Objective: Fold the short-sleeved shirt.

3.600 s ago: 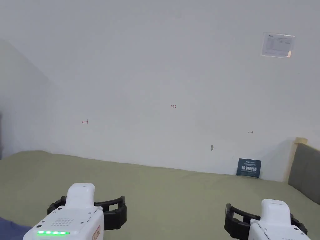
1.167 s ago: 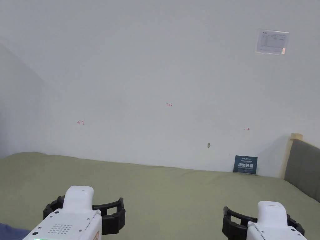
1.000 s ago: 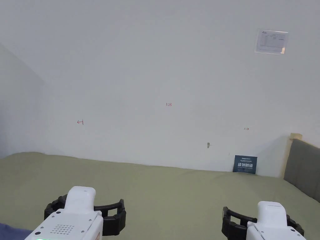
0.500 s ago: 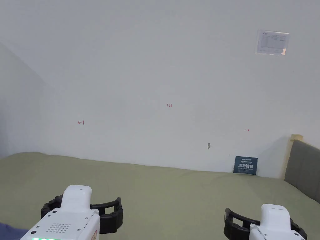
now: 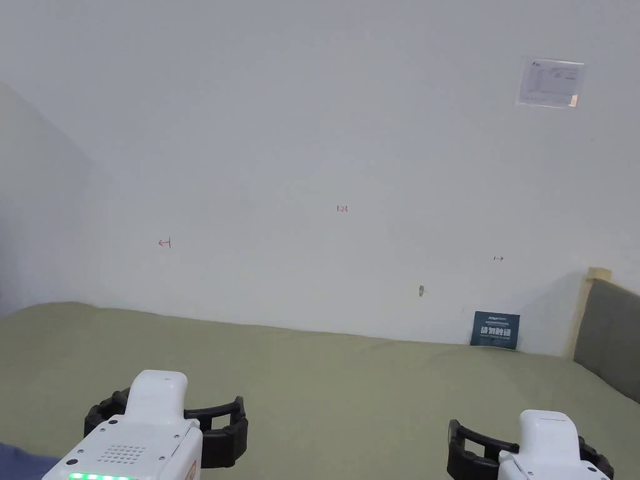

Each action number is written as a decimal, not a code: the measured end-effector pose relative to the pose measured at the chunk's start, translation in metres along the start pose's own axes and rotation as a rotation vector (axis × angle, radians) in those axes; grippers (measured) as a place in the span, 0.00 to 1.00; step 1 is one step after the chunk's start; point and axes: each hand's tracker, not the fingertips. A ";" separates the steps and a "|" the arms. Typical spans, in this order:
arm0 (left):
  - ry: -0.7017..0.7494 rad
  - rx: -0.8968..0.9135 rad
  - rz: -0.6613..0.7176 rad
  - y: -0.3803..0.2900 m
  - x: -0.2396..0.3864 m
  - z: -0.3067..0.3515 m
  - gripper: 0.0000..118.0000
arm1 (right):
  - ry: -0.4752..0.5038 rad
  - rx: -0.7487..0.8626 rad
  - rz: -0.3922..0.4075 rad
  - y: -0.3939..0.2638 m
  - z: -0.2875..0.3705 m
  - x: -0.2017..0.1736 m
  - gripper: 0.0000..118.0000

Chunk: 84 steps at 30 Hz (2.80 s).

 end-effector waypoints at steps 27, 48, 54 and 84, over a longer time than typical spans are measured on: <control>0.126 -0.030 -0.016 -0.009 0.002 -0.006 0.00 | -0.027 -0.065 0.012 -0.006 -0.009 0.003 0.00; 0.569 -0.070 0.042 -0.001 -0.203 0.147 0.00 | 0.624 -0.055 0.018 0.024 -0.023 -0.273 0.00; 0.531 -0.200 0.062 -0.009 -0.239 0.119 0.00 | 0.644 -0.094 0.046 0.008 -0.033 -0.304 0.00; 0.103 -1.270 0.213 -0.111 -0.274 -0.204 0.51 | 0.578 -0.246 0.091 -0.075 -0.135 -0.312 0.00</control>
